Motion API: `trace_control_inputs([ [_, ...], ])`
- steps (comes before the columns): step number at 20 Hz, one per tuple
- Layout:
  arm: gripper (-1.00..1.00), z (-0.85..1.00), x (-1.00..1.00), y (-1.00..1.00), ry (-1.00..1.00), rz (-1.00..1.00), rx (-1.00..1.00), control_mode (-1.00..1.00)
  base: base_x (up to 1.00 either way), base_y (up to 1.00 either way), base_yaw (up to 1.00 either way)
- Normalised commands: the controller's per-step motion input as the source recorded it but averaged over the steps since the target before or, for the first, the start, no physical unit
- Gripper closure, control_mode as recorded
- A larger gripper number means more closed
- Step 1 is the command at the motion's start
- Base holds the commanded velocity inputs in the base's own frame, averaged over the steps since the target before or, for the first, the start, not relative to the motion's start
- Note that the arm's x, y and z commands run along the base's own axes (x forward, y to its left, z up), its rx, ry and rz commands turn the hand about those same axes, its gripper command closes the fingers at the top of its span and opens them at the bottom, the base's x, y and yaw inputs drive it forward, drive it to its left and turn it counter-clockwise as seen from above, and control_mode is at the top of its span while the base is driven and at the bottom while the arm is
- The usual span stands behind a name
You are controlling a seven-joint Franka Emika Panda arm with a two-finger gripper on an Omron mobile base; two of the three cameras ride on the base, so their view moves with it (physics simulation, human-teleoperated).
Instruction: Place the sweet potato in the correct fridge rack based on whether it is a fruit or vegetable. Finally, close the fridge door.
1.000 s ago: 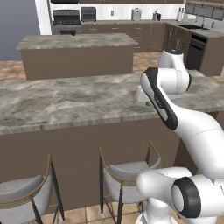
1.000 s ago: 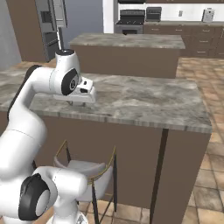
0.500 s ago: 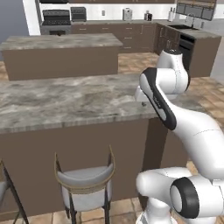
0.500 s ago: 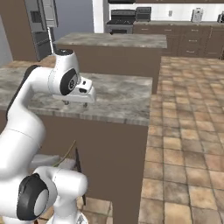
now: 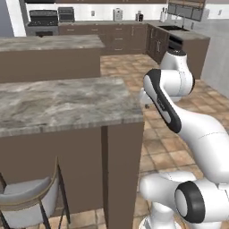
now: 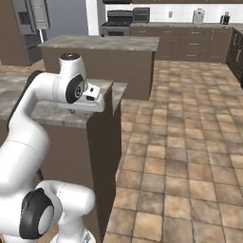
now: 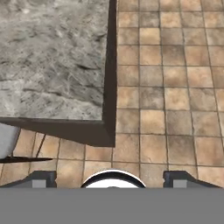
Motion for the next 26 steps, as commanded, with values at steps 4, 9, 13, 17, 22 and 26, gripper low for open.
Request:
trace_control_inputs([
  [4, -1.00, 0.00, 0.00, 0.00, 0.00, 0.00, 0.00, 1.00, 0.02, -1.00, 0.00],
  [9, -1.00, 0.00, 0.00, 0.00, 0.00, 0.00, 0.00, 1.00, 0.26, -1.00, 0.00],
  [13, -1.00, 0.00, 0.00, 0.00, 0.00, 0.00, 0.00, 1.00, 0.74, -1.00, 0.01],
  [17, -1.00, 0.00, 0.00, 0.00, 0.00, 0.00, 0.00, 1.00, 1.00, -0.97, 0.15],
  [22, -1.00, 0.00, 0.00, 0.00, 0.00, 0.00, 0.00, 1.00, 1.00, -0.75, 0.13],
  [26, -1.00, 0.00, 0.00, 0.00, 0.00, 0.00, 0.00, 1.00, 1.00, -0.59, 0.13],
])
